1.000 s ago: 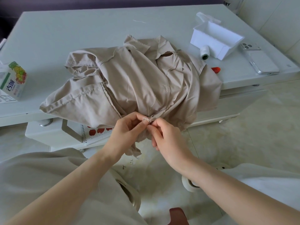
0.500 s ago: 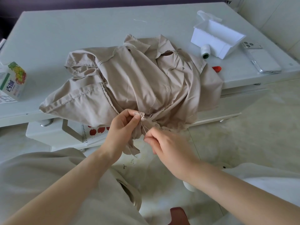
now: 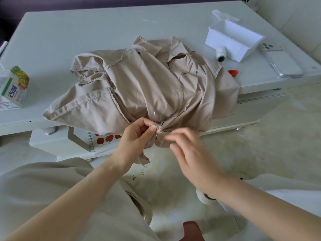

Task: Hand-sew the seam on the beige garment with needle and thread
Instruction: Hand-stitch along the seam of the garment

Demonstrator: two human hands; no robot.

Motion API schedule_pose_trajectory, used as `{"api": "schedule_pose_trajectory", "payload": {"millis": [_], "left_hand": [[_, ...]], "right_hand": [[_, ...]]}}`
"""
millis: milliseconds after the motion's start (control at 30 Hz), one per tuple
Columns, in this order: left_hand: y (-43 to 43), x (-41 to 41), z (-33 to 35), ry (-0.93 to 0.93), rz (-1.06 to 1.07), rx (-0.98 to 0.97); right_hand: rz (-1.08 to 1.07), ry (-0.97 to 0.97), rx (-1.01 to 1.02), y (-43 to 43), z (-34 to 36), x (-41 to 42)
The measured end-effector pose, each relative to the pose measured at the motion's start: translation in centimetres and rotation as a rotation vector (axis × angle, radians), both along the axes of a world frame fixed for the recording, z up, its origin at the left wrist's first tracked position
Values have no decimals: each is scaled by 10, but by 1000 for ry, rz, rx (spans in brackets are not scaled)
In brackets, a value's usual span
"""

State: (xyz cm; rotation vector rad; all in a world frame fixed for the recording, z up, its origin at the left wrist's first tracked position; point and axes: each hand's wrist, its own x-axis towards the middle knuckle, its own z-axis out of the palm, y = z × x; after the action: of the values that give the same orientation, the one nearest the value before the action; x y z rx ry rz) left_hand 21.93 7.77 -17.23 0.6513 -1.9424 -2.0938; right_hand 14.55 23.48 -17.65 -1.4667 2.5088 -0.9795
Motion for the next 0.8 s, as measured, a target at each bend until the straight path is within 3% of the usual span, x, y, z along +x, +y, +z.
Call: {"api": "schedule_pose_trajectory", "payload": {"millis": [100,200,400,600,800], "left_hand": [[3,1,2,-29,-68,-12],[5,1,5,-26,-100,-12],[3,3,8,-10,-121,-18],[1,2,4,-20,-137,52],[-1,2,-2,-9,-96,50]], "right_hand": [[-178,-249,-8,-20,17,-9],[-272,-631,88,-35,29,-14],[-339,-1209,-146,-47,34,-15],[-526,-1458,-443,-45,32,-25],[-650,-1303,-486,-33,22,-36]]}}
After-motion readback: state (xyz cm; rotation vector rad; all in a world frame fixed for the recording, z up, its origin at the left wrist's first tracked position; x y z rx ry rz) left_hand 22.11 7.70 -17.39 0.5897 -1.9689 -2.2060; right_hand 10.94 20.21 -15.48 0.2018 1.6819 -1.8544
